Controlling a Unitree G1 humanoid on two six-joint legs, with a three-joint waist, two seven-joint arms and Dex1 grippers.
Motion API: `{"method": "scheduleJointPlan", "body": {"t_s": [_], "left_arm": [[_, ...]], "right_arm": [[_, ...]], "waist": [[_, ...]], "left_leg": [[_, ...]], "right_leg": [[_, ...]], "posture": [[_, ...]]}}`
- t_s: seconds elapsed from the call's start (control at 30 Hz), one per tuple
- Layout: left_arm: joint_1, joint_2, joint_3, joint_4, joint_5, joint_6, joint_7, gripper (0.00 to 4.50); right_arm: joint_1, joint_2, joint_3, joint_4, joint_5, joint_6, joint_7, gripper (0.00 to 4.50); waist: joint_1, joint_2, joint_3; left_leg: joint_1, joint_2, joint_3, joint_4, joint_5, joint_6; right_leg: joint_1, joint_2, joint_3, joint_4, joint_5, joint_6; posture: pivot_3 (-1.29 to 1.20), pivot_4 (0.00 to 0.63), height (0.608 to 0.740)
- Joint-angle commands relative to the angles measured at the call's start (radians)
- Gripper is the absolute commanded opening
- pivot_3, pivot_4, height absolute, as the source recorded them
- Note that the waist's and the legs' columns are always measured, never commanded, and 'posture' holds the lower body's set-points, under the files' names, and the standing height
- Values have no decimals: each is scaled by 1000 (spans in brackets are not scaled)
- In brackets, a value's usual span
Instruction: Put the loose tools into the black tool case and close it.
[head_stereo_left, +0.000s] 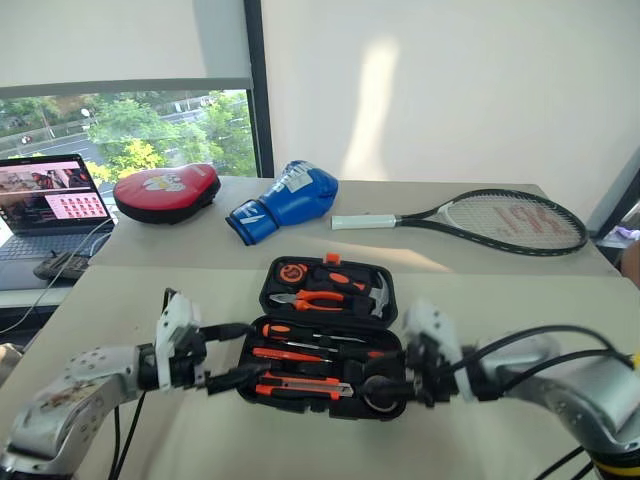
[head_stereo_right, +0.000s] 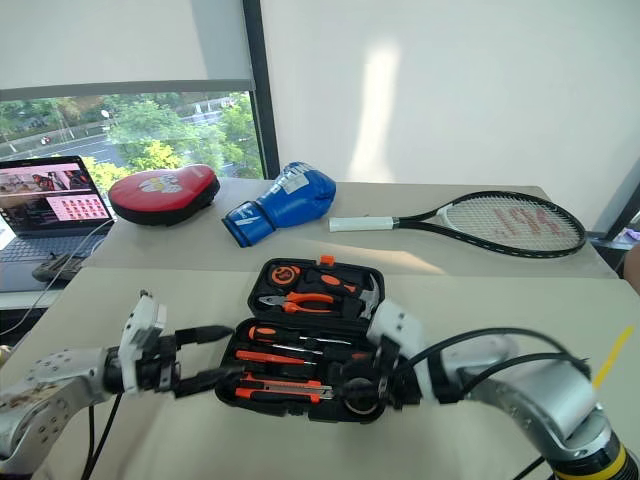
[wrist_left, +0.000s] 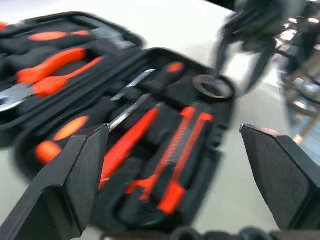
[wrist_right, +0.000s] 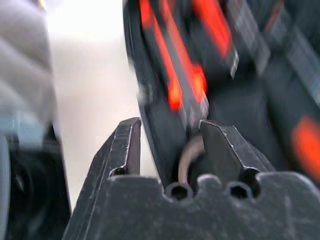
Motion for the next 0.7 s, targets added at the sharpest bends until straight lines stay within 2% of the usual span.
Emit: {"method": "scheduleJointPlan", "body": {"t_s": [0.03,0.17,0.27,0.4,0.53,0.63,0.7], "left_arm": [[-158,-68,-1,76,21,168,259,4500],[-359,-168,-15,221,74,321,473,4500],[-501,-219,-27,388,141,356,564,4500],[-630,-260,-87,555,205,375,566,4500],[-684,-275,-132,668,269,355,552,4500],[-694,-276,-143,712,281,367,515,3726],[-688,-274,-135,716,276,377,503,2972]], "right_arm": [[-85,77,-73,166,-67,6,-171,2285],[-174,91,-29,338,-178,-16,-245,3361],[-277,117,-5,517,-241,-25,-265,4409],[-360,140,50,727,-298,-41,-215,4470],[-402,157,115,867,-364,-73,-170,4470],[-419,177,149,940,-398,-101,-128,4500],[-420,192,151,978,-412,-113,-112,3959]], "waist": [[1,-2,0],[4,-2,1],[-6,-3,1],[-13,-3,2],[-18,-3,2],[-21,-3,1],[-23,-3,1]], "left_leg": [[0,0,0,1,1,-1],[0,-4,0,1,5,0],[-1,-6,0,0,10,-7],[-2,-6,1,-2,12,-8],[-6,-6,1,-4,12,-8],[-11,-9,1,-3,12,-8],[-11,-8,1,-2,13,-8]], "right_leg": [[0,1,0,1,1,-1],[0,-1,0,2,4,0],[-1,-1,1,3,5,1],[-2,0,1,3,5,1],[-5,0,1,1,4,3],[-9,-2,1,1,5,6],[-9,-2,1,1,6,6]], "posture": [[0,150,740],[0,150,740],[0,150,740],[0,150,740],[0,150,740],[0,150,740],[0,150,740]]}}
